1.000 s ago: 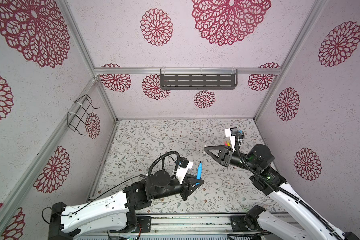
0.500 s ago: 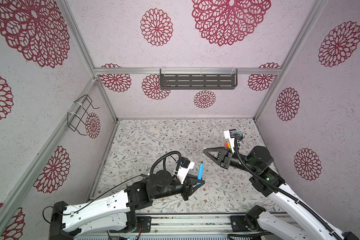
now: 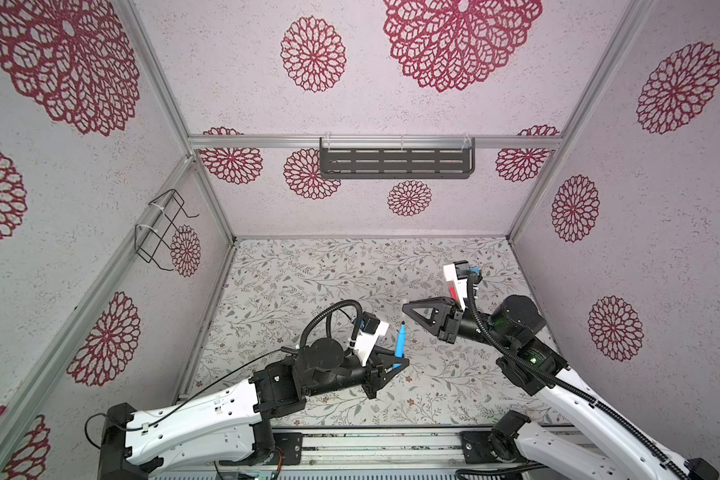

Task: Insert the pens into the pen caps
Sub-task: 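Bring the clear cap over the blue marker tip held by the left gripper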

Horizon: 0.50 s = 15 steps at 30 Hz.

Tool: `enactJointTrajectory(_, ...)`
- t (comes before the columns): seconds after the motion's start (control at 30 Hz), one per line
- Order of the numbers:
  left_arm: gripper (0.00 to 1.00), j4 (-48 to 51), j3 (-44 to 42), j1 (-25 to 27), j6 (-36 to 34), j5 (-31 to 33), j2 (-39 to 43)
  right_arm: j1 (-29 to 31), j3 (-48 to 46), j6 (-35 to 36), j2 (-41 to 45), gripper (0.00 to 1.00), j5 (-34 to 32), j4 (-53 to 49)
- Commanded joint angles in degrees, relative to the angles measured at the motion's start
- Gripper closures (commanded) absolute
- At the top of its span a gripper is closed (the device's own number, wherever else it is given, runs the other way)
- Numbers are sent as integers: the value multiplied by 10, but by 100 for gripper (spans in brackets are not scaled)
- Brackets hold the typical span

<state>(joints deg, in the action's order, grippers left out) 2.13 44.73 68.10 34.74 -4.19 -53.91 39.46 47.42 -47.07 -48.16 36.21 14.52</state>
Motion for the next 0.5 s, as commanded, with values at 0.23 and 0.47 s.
enactJointTrajectory(0.23,100,-27,5,-13,2,-18,-4,11,-9,10,18,100,-4,26)
enactJointTrajectory(0.47,100,-29,5,-13,5,-21,-12,12,3,12,18,100,-13,27)
